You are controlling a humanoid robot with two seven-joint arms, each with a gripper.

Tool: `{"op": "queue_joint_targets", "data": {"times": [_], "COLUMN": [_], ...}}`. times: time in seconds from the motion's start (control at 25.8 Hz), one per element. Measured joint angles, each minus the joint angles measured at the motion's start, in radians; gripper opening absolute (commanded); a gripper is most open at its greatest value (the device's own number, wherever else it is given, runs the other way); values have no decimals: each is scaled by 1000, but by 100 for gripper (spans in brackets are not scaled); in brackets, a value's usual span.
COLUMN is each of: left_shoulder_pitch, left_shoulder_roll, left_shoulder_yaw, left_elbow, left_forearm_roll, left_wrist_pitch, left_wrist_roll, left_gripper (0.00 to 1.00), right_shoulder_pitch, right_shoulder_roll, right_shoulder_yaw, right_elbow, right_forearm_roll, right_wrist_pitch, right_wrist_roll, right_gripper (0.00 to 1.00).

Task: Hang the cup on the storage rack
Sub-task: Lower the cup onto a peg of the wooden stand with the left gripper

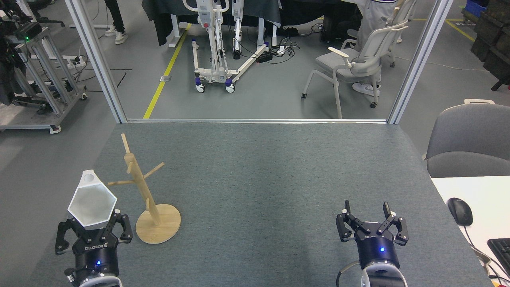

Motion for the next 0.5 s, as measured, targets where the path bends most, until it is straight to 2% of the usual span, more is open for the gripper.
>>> {"op": "queue_joint_targets", "data": {"times": [0.5], "left_shoulder_pitch": [-38], "left_shoulder_roll": [-11], "left_shoulder_yaw": [-37], "left_elbow": [81], "left_forearm_roll": [-37], "left_wrist_pitch": [-37], "left_wrist_roll": [-16], "left_gripper": [3], "right_shoulder_pitch": [-6], "right_shoulder_roll": [36], "right_shoulder_yaw": [0], "right_elbow": [0], "right_forearm_roll": [57], "right_wrist_pitch": [3], "right_wrist_roll": [9], "right_gripper": [100]}}
